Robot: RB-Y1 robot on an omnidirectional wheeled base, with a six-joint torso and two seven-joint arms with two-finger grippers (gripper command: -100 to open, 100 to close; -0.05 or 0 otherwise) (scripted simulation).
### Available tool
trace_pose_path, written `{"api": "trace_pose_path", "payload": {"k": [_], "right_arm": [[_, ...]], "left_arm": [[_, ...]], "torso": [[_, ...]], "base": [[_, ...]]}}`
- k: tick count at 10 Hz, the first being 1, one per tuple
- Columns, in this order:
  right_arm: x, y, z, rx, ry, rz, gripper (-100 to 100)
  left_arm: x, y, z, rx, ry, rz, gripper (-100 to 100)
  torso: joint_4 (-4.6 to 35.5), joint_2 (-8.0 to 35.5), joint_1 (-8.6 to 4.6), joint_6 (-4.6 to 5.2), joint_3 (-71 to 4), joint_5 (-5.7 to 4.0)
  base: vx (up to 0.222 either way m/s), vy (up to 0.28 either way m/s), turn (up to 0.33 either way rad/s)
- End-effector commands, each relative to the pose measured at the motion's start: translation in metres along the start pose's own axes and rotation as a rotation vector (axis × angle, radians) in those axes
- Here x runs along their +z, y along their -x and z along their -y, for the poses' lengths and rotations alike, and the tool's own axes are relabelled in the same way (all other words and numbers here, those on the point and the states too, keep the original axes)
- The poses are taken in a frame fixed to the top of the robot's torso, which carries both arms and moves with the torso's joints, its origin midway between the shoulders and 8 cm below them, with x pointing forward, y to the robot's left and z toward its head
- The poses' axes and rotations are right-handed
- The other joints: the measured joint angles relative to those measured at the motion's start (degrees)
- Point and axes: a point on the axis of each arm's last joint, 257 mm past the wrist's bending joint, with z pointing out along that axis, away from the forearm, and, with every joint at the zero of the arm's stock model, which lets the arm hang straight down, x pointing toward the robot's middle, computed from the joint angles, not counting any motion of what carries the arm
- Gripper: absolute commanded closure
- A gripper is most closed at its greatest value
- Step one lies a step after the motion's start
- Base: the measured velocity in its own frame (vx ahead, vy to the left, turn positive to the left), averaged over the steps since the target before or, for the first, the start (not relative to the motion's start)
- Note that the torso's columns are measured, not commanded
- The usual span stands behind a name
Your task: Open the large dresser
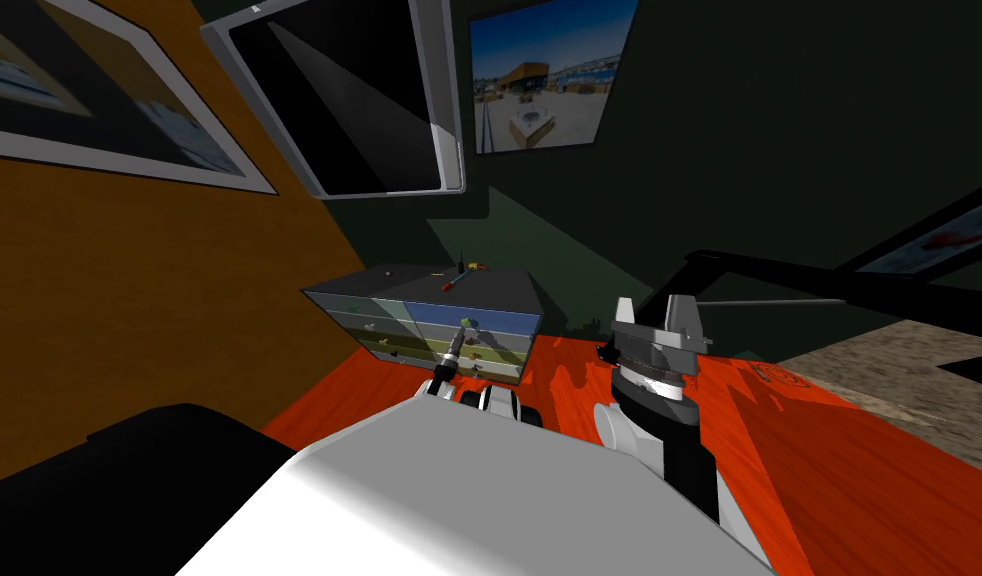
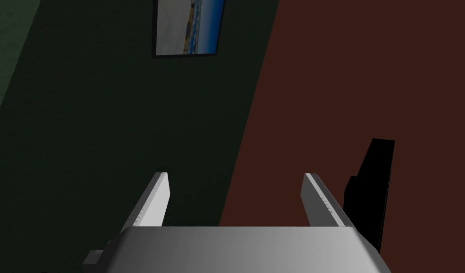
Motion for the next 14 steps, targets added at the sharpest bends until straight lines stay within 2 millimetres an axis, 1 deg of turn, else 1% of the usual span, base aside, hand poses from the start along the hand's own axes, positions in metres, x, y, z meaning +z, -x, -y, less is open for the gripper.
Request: {"api": "trace_pose_path", "payload": {"k": [1, 4, 6, 14], "right_arm": [[0.000, 0.000, 0.000, 0.000, 0.000, 0.000, 0], [0.000, 0.000, 0.000, 0.000, 0.000, 0.000, 0], [0.000, 0.000, 0.000, 0.000, 0.000, 0.000, 0], [0.000, 0.000, 0.000, 0.000, 0.000, 0.000, 0]], "left_arm": [[0.003, 0.013, -0.003, 0.057, 0.001, -0.032, -100], [0.011, 0.024, -0.004, 0.107, 0.008, -0.066, -100], [0.018, 0.024, -0.003, 0.115, 0.017, -0.079, -100], [0.046, 0.006, 0.011, 0.066, 0.057, -0.094, -100]], "torso": [[-0.1, -0.1, 0.06, -0.02, -0.1, 0.04], [-0.1, -0.1, 0.11, -0.03, -0.1, 0.07], [-0.1, -0.1, 0.09, -0.03, 0.0, 0.07], [-0.1, -0.1, 0.10, -0.03, -0.1, 0.07]], "base": [[-0.017, 0.017, -0.015], [-0.024, 0.027, -0.021], [-0.042, 0.040, -0.034], [-0.040, 0.040, -0.030]]}}
